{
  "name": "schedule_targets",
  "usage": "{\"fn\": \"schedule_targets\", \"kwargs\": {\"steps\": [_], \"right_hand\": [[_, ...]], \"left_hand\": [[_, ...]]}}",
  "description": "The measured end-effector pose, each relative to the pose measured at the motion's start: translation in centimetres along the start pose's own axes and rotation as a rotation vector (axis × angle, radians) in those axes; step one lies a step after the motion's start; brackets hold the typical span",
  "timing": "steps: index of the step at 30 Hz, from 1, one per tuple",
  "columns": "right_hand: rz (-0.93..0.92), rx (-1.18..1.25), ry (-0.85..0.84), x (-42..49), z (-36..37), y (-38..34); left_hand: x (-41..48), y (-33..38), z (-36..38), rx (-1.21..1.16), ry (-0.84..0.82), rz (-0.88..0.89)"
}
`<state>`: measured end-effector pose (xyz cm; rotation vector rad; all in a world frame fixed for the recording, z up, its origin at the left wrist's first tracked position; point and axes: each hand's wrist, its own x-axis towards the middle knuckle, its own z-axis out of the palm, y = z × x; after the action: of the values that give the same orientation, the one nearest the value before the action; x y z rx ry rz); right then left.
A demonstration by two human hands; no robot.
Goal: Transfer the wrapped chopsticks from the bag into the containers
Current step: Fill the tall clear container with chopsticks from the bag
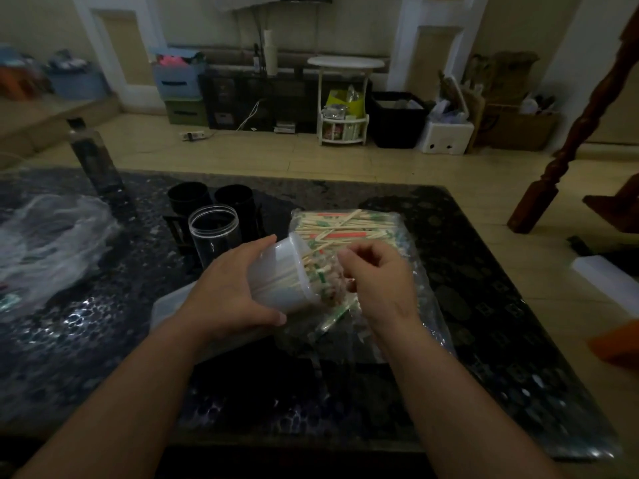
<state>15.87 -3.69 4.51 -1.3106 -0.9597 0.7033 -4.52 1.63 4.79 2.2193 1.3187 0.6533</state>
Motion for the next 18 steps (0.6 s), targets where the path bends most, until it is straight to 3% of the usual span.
{"fn": "schedule_targets", "kwargs": {"steps": [2, 5, 9, 12, 18], "right_hand": [[-0.101, -0.254, -0.126, 0.1, -0.1, 0.4], [-0.008, -0.226, -0.337, -0.4, 0.4, 0.9], [0.057, -0.112, -0.141, -0.1, 0.3, 0.7], [0.143, -0.274, -0.008, 0.8, -1.0, 1.1], [0.314, -0.751, -0.327, 1.0, -2.7, 2.6]], "left_hand": [[0.0, -0.2, -0.1, -0.002, 0.006, 0.01], [0.0, -0.1, -0.2, -0.017, 0.017, 0.004], [-0.1, 0.0, -0.3, -0.038, 0.026, 0.006], [-0.1, -0.3, -0.4, -0.06, 0.055, -0.005], [0.0, -0.6, -0.8, -0.085, 0.093, -0.035]]}}
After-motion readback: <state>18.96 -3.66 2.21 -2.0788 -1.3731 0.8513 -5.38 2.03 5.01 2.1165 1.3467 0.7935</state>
